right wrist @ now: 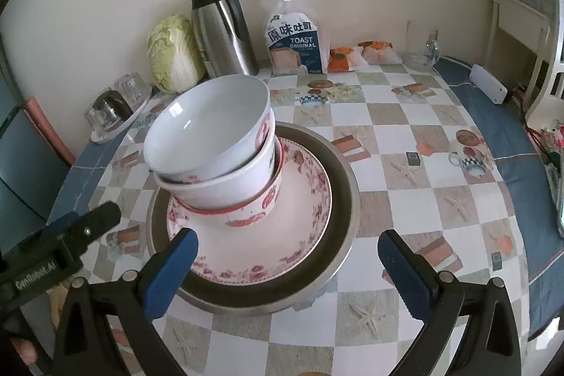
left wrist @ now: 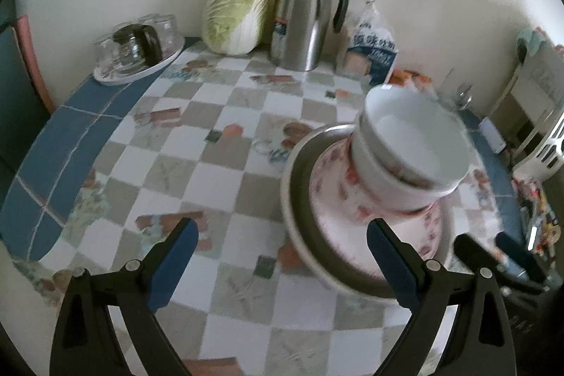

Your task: Organize plates and bowls

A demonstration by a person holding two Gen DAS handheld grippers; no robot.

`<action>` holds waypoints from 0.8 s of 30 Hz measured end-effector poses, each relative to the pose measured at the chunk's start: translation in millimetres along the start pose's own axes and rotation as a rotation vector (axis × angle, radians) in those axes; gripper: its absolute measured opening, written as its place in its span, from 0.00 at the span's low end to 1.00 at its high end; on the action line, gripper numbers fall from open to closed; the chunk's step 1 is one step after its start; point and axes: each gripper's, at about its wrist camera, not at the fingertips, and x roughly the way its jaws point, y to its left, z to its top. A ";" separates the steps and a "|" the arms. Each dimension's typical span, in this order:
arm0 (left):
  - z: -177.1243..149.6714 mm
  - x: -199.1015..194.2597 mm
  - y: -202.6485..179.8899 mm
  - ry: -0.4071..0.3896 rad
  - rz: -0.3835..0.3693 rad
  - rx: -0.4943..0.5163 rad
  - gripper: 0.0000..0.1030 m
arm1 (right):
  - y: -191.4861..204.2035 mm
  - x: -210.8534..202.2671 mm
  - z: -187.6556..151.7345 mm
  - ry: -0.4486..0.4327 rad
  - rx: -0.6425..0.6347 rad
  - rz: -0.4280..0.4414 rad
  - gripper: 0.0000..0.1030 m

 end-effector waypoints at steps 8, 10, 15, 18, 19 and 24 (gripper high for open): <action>-14.2 1.5 -2.8 0.018 0.043 0.042 0.94 | 0.4 -1.7 -13.9 0.019 -0.007 -0.015 1.00; -16.3 2.9 -5.6 0.021 0.056 0.063 0.94 | -0.7 -0.3 -16.2 0.027 -0.010 -0.023 1.00; -18.8 7.3 -10.0 0.032 0.082 0.098 0.94 | -2.1 1.1 -23.2 0.036 -0.017 -0.039 1.00; -20.8 9.4 -10.0 0.039 0.085 0.106 0.94 | -2.7 2.4 -27.8 0.040 -0.020 -0.049 1.00; -21.7 10.4 -10.2 0.041 0.087 0.112 0.94 | -3.3 3.0 -29.6 0.040 -0.019 -0.052 1.00; -27.1 13.2 -11.2 0.046 0.101 0.143 0.94 | -3.0 5.4 -35.4 0.049 -0.029 -0.060 1.00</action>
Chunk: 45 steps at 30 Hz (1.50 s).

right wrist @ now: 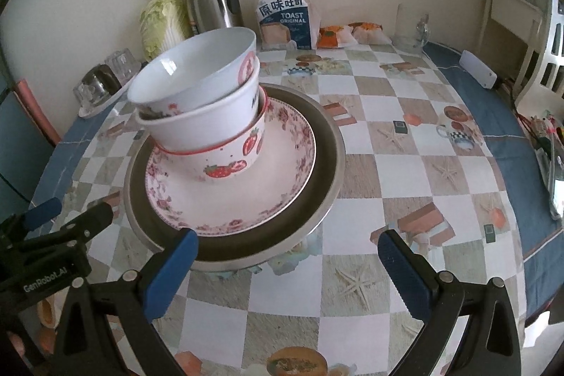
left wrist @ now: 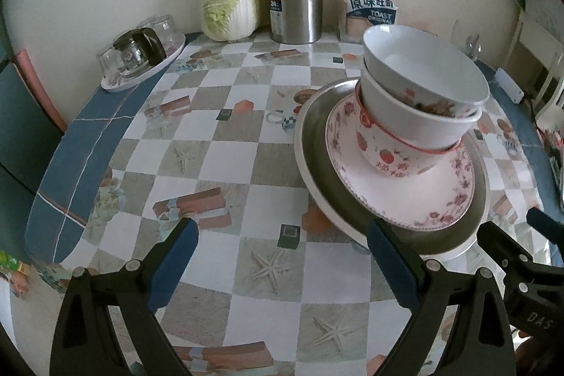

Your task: Organize plates and bowls

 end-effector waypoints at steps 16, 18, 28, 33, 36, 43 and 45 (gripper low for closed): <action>-4.2 7.7 5.8 0.027 -0.033 -0.023 0.94 | 2.8 5.2 -10.5 0.014 -0.029 -0.025 1.00; -3.3 8.0 7.1 0.026 -0.036 -0.030 0.94 | 3.1 5.6 -10.5 0.014 -0.033 -0.026 1.00; -3.1 11.3 1.7 0.040 -0.064 -0.013 0.94 | 2.0 10.3 -8.8 0.022 -0.028 -0.032 1.00; -2.7 8.0 -0.3 0.031 -0.071 -0.013 0.94 | 1.1 10.5 -9.0 0.024 -0.025 -0.029 1.00; -2.0 6.7 0.3 0.021 -0.077 -0.017 0.94 | 0.7 11.2 -8.8 0.025 -0.024 -0.027 1.00; -1.4 7.1 1.2 0.016 -0.077 -0.023 0.94 | 1.6 11.6 -8.6 0.024 -0.027 -0.024 1.00; -1.4 6.9 2.4 0.012 -0.075 -0.028 0.94 | 1.6 11.6 -8.6 0.023 -0.027 -0.024 1.00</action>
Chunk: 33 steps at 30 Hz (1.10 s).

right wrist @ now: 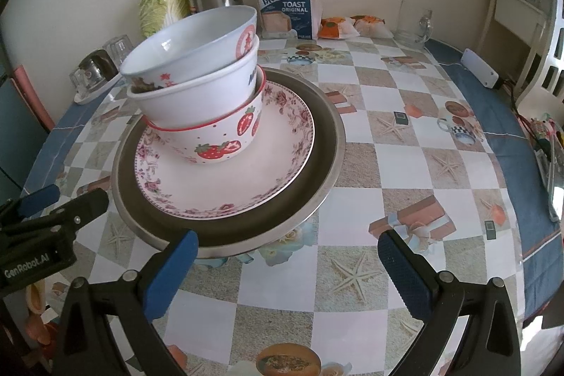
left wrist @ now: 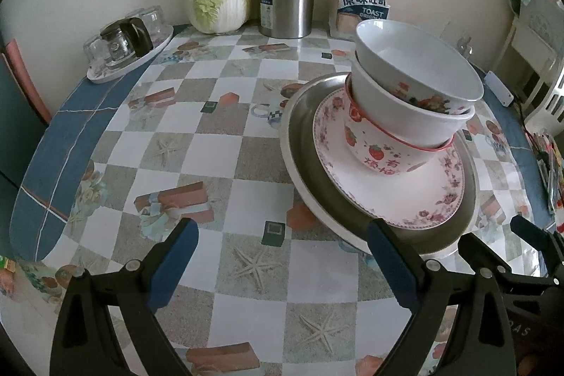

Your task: Organize plates and bowls

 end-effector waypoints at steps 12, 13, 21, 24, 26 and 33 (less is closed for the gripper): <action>0.6 1.4 3.3 0.002 0.005 -0.013 0.94 | 1.6 0.5 -0.1 0.003 -0.003 0.000 1.00; 0.5 1.7 3.7 0.003 0.005 -0.015 0.94 | 1.2 0.7 0.0 0.002 -0.003 0.001 1.00; 0.1 3.1 4.9 0.008 0.016 -0.020 0.94 | 0.9 1.0 0.4 0.003 -0.003 0.001 1.00; -0.2 4.1 6.1 0.012 0.025 -0.022 0.94 | 0.0 1.4 0.2 0.004 -0.001 -0.001 1.00; -0.3 4.2 5.9 0.010 0.032 -0.018 0.94 | -1.1 1.4 0.2 0.003 0.002 -0.001 1.00; -1.1 6.1 6.8 0.023 0.038 -0.016 0.94 | -3.4 1.2 0.5 0.003 0.008 -0.002 1.00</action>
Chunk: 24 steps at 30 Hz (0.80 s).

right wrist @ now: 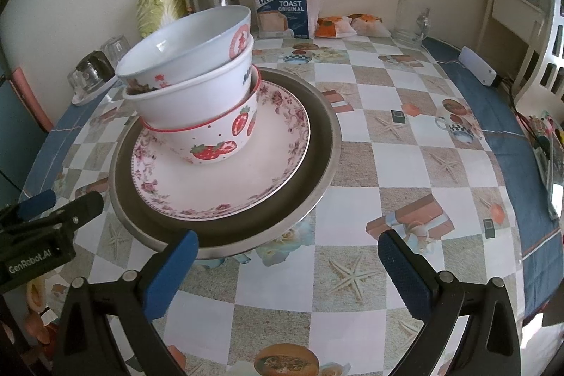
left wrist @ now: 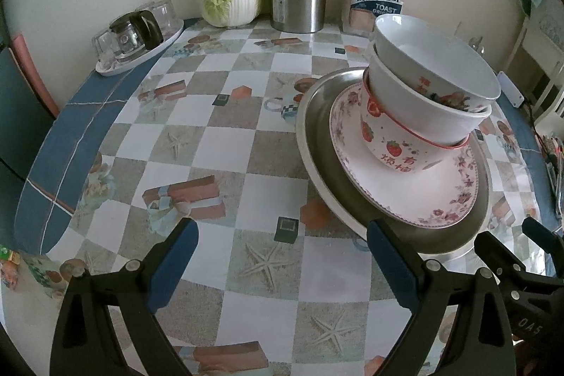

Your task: Organize plates and bowls

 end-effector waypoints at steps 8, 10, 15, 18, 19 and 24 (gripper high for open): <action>-0.5 2.9 1.8 0.014 0.001 -0.008 0.94 | 0.0 0.1 -0.1 -0.001 0.000 0.000 1.00; -0.7 3.3 1.9 0.017 0.001 -0.010 0.94 | -0.2 0.3 -0.4 0.000 -0.001 0.000 1.00; -0.7 3.8 2.1 0.019 0.000 -0.011 0.94 | -0.2 0.0 -0.1 0.000 -0.001 0.000 1.00; -0.9 4.1 1.9 0.020 0.001 -0.012 0.94 | 0.0 -0.1 -0.2 0.000 0.000 -0.001 1.00; -0.8 4.7 2.2 0.021 0.001 -0.012 0.94 | 0.1 0.0 -0.2 0.001 -0.001 0.000 1.00; -0.8 5.0 2.5 0.022 0.000 -0.013 0.94 | 0.4 -0.2 -0.3 0.001 -0.001 0.000 1.00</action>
